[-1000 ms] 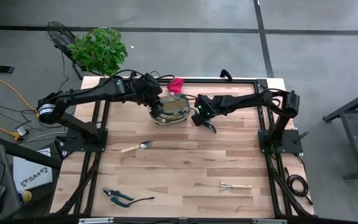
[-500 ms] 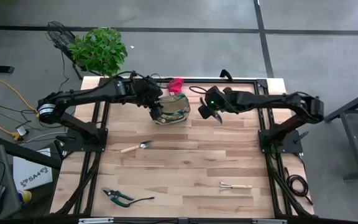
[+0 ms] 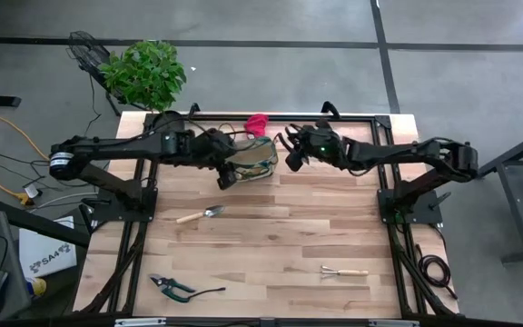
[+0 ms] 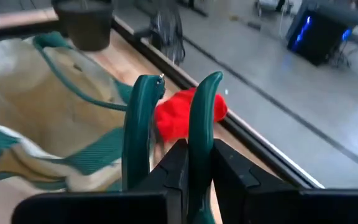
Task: Pick & Place Garden tools in Gardening bag
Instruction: Put the top black shear scissor into the gardening bag
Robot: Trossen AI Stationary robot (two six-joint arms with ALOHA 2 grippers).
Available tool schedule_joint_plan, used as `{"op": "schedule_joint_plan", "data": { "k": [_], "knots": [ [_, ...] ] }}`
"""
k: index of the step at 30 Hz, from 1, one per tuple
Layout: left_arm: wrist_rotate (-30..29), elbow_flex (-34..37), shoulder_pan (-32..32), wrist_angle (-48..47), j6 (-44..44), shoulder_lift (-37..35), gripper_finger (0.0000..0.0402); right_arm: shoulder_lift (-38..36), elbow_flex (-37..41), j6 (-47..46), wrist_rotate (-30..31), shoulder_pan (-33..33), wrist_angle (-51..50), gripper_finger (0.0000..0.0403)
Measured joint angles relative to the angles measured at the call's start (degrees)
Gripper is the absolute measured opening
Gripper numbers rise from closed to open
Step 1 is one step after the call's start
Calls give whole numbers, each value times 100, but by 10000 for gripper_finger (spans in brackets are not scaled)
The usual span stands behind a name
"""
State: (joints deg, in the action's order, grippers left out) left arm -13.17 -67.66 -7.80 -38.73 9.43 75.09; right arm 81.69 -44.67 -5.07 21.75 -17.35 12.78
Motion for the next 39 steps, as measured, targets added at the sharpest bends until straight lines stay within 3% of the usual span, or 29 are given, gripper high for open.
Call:
{"op": "schedule_joint_plan", "data": {
  "k": [7,11,15,25,32,39],
  "knots": [
    [-404,2,763,-16,581,-197,207,-1,1693,382,-1400,-558,3879,38],
    [-592,1,1246,153,898,-192,207,-7,2201,388,-2479,-914,5339,38],
    [-844,0,1678,726,1036,-186,207,17,2187,387,-3178,-1173,5720,38],
    [-1744,2,2385,1176,1333,-89,207,230,1921,346,-4049,-1504,5888,38],
    [-1780,7,2436,1716,1336,184,207,1006,1562,370,-4395,-1565,6198,38],
    [-1743,8,2436,2013,1338,597,207,1562,1245,171,-5231,-1896,6640,38]
  ]
}}
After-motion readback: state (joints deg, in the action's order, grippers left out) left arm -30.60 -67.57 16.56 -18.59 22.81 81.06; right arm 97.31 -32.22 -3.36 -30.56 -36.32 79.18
